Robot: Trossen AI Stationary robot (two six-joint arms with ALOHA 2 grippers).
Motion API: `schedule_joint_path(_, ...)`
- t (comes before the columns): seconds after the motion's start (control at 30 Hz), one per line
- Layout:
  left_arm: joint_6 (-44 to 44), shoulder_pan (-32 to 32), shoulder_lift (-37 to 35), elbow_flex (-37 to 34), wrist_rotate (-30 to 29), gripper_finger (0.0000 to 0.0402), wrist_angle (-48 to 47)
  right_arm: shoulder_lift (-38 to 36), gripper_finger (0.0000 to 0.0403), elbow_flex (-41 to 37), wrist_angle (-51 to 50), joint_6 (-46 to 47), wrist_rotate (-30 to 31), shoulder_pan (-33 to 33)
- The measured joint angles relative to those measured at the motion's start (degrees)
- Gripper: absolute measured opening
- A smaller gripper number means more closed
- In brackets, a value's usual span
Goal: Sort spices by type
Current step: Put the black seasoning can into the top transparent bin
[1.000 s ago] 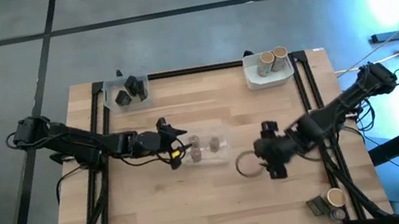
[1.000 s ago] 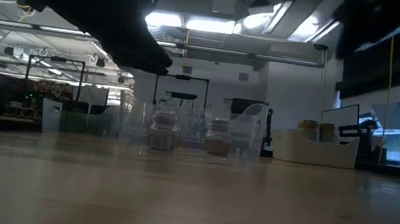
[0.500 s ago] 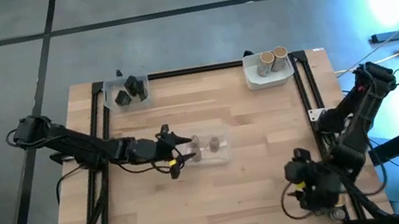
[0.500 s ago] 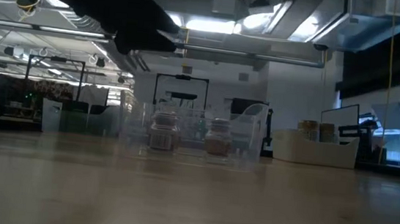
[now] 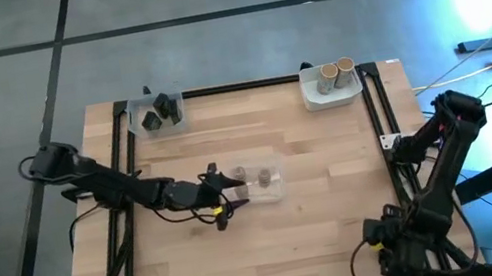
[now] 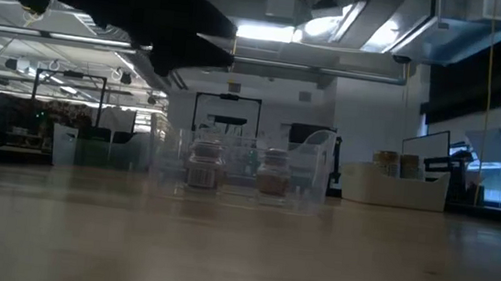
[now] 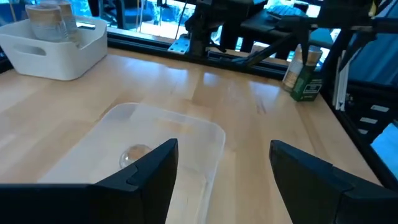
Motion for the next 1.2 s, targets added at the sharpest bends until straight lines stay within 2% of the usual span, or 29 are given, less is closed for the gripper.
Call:
schedule_joint_path(0.2,-2.24,0.02,3.86,0.66,0.0,0.0237,0.87,1.04,0.0303,0.0,1.7,2.32,-6.56,0.0)
schedule_joint_path(0.37,-3.01,0.02,4.78,0.66,0.0,0.0237,1.0,1.01,0.0279,1.92,2.92,5.47,-7.49,0.0)
schedule_joint_path(0.57,-3.11,0.02,4.79,0.66,0.0,0.0237,1.03,1.14,0.0176,2.03,0.98,8.84,-9.96,0.84)
schedule_joint_path(0.73,-3.13,-0.02,4.79,0.68,0.0,0.0237,1.0,2.54,0.0084,2.01,-0.92,8.81,-10.79,1.55)
schedule_joint_path(0.9,-3.13,-0.02,4.79,0.68,0.0,0.0237,0.98,3.71,0.0014,2.01,-1.47,6.8,-10.13,1.44)
schedule_joint_path(0.97,-3.13,-0.02,4.79,0.68,0.0,0.0237,0.98,4.29,0.0005,2.01,-2.52,5.93,-10.17,1.46)
schedule_joint_path(1.2,-3.11,-0.02,4.79,0.68,0.0,0.0237,0.96,5.25,0.0026,2.23,-3.69,3.17,-9.17,1.44)
